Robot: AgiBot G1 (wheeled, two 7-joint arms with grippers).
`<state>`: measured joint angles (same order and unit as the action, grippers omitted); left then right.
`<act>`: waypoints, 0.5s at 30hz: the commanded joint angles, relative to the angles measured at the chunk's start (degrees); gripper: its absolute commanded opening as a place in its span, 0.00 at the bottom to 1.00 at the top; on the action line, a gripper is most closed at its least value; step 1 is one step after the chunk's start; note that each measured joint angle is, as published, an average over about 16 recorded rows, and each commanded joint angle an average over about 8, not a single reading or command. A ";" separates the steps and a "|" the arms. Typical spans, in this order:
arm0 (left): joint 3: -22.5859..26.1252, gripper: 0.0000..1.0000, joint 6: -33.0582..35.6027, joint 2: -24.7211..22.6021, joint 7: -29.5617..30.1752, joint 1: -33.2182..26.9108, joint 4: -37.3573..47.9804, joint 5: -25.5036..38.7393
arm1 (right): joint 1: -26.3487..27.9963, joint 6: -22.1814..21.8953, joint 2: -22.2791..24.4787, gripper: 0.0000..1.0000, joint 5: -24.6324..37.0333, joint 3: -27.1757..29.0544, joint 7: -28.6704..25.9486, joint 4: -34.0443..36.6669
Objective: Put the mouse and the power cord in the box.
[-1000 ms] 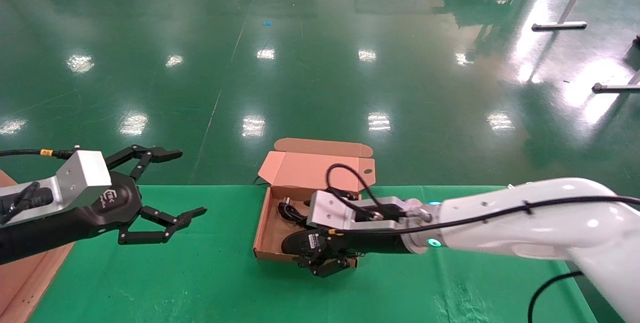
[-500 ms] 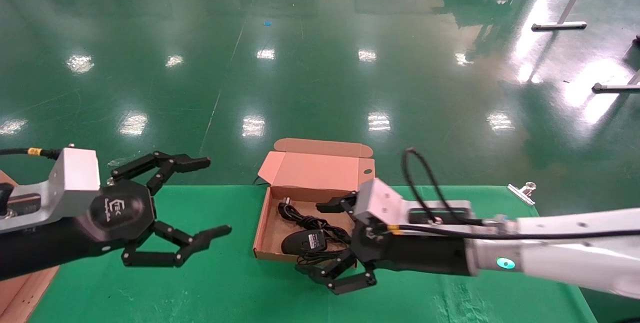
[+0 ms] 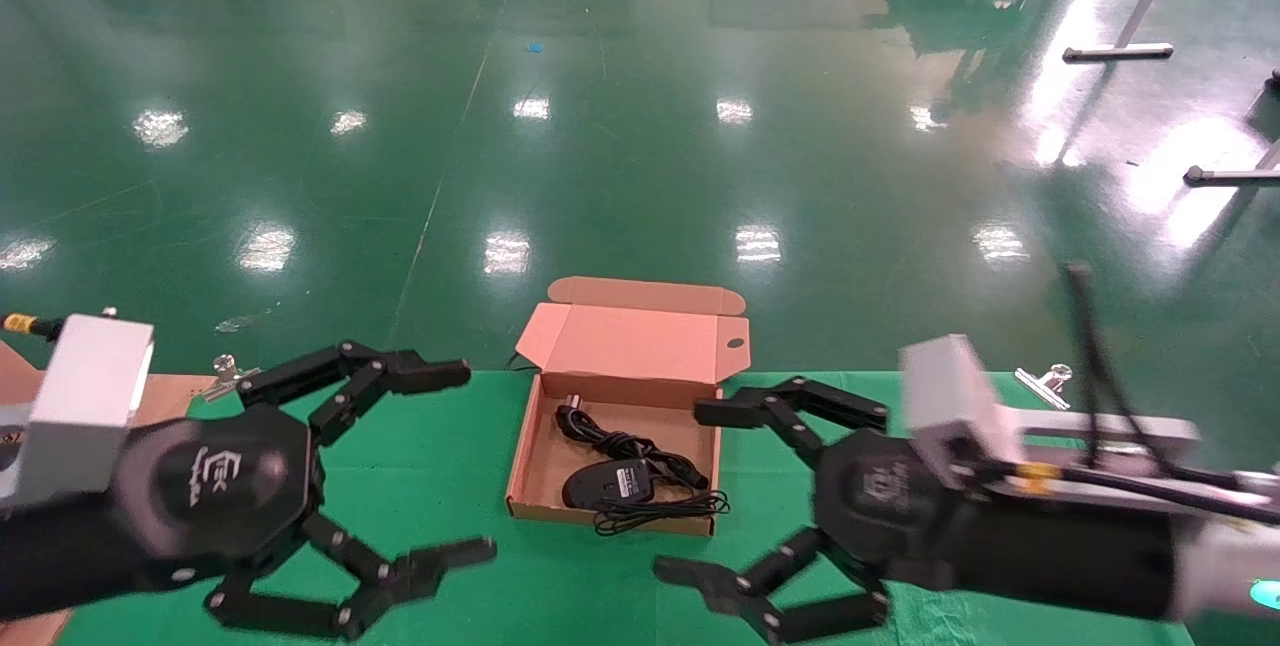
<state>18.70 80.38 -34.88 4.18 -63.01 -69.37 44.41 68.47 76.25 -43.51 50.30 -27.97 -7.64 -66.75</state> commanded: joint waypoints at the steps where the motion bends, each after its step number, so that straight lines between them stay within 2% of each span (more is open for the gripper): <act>1: -0.54 1.00 1.06 -0.03 1.32 0.29 -0.84 -0.51 | -1.19 1.62 1.46 1.00 -1.45 2.05 -0.53 -1.17; 8: -2.25 1.00 4.48 -0.12 5.53 1.22 -3.54 -2.15 | -5.23 7.15 6.43 1.00 -6.39 9.05 -2.35 -5.17; 15: -2.87 1.00 5.77 -0.14 6.78 1.54 -4.50 -2.74 | -7.70 10.52 9.43 1.00 -9.43 13.29 -3.33 -7.62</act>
<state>15.95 85.88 -35.01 10.75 -61.54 -73.68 41.79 61.46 85.85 -34.90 41.71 -15.83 -10.72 -73.70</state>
